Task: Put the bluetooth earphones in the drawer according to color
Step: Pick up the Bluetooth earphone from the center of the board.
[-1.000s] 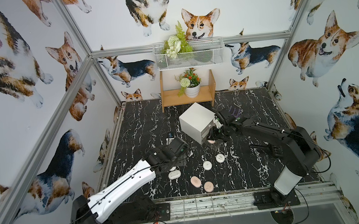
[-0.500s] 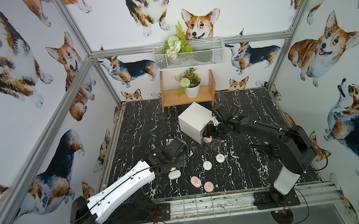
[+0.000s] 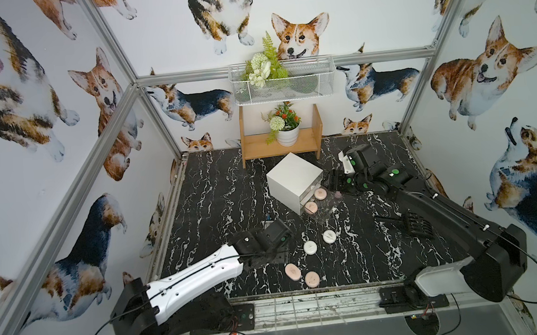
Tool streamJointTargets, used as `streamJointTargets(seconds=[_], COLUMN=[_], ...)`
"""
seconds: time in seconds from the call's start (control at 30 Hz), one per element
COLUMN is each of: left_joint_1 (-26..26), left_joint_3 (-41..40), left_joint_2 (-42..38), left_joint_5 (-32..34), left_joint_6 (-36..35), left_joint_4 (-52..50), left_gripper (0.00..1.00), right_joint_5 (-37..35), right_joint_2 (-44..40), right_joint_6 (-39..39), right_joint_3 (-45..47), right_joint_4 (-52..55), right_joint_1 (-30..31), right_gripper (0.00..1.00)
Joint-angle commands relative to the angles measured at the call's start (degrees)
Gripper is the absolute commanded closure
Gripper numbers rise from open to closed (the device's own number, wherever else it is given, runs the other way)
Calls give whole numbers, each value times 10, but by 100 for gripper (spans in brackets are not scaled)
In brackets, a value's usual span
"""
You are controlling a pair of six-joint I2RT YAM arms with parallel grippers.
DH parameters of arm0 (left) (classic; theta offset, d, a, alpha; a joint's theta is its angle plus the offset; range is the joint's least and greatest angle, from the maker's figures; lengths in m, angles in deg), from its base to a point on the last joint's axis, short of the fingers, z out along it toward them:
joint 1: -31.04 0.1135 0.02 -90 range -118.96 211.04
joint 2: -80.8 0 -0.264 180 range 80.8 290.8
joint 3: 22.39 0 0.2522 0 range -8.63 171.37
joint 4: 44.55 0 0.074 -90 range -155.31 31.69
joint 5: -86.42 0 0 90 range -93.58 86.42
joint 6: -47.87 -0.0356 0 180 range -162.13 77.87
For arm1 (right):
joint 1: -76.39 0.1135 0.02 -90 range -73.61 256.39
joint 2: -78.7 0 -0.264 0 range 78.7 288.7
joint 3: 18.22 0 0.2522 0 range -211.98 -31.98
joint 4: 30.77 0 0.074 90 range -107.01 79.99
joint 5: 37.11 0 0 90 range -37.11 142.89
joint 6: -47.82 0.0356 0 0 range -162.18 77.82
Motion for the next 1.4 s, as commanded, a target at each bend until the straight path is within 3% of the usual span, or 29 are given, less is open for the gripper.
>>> streamJointTargets(seconds=[0.0,0.37,0.83,1.07,1.37], left_joint_1=[-36,-101,-113,-110,-92], left_joint_3=[-13,-56,-55,-43,-7], left_joint_2=[21,39,95,133,153], left_joint_5=[-22,-46,-55,-60,-38], left_joint_6=[57,159,198,190,153], left_joint_4=[45,51,141,149,93], left_gripper=[26,20,14,20,39], right_joint_5=[-8,-1,5,9,15], right_joint_2=[-19,-50,-56,-57,-61], right_joint_6=[-19,-34,-41,-41,-41], right_joint_3=[15,65,59,65,76], right_joint_4=[33,34,36,32,26], right_joint_1=[-16,-37,-43,-45,-46], right_gripper=[29,29,29,29,29])
